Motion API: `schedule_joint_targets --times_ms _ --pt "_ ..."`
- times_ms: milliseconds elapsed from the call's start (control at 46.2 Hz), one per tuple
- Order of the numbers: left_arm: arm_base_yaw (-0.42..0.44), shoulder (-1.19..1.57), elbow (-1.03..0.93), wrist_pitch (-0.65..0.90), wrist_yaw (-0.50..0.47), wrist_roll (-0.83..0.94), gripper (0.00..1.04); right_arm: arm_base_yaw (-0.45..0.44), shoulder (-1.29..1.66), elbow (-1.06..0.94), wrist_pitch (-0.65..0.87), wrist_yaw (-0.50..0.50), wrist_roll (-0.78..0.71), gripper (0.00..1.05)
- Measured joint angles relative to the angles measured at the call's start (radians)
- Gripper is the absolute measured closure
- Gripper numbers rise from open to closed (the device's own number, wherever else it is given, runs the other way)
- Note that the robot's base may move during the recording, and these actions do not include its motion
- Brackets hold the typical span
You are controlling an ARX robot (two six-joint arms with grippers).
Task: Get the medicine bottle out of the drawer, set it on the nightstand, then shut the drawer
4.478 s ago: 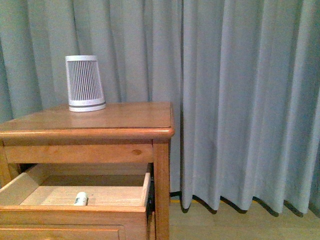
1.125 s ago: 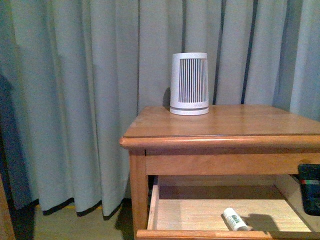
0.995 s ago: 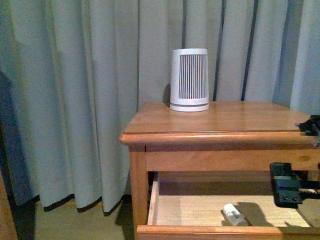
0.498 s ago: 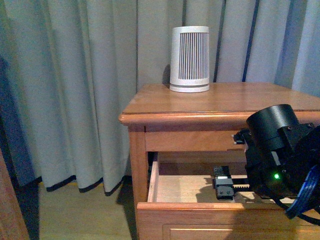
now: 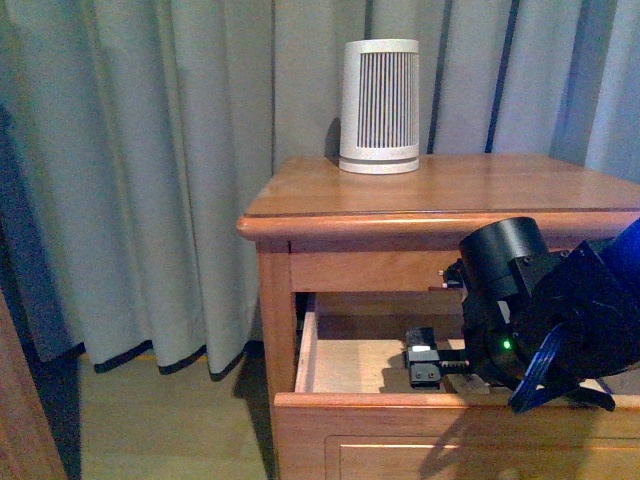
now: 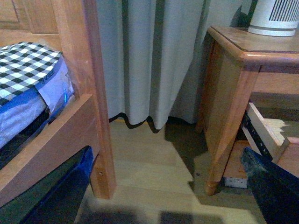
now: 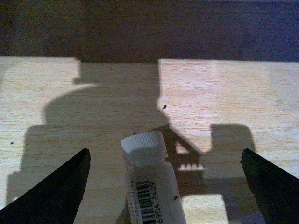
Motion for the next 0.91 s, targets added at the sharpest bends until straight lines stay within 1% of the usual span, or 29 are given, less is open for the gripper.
schedule_joint_targets --times_ms 151,216,368,541,562,735,909 --pt "0.000 0.000 0.000 0.000 0.000 0.000 0.07 0.008 0.031 0.015 -0.002 0.007 0.011 0.07" --pt "0.000 0.000 0.000 0.000 0.000 0.000 0.07 0.009 0.039 0.018 -0.003 0.007 0.012 0.13" --pt "0.000 0.000 0.000 0.000 0.000 0.000 0.07 0.010 0.052 0.025 0.000 0.003 0.024 0.37" --pt "0.000 0.000 0.000 0.000 0.000 0.000 0.07 0.011 0.053 0.023 0.021 0.007 0.025 0.71" --pt "0.000 0.000 0.000 0.000 0.000 0.000 0.07 0.011 0.053 0.022 0.024 0.008 0.024 0.73" --pt "0.000 0.000 0.000 0.000 0.000 0.000 0.07 0.011 0.039 0.007 0.037 0.018 0.010 0.74" --pt "0.000 0.000 0.000 0.000 0.000 0.000 0.07 0.013 -0.043 -0.025 0.020 0.017 0.014 0.74"
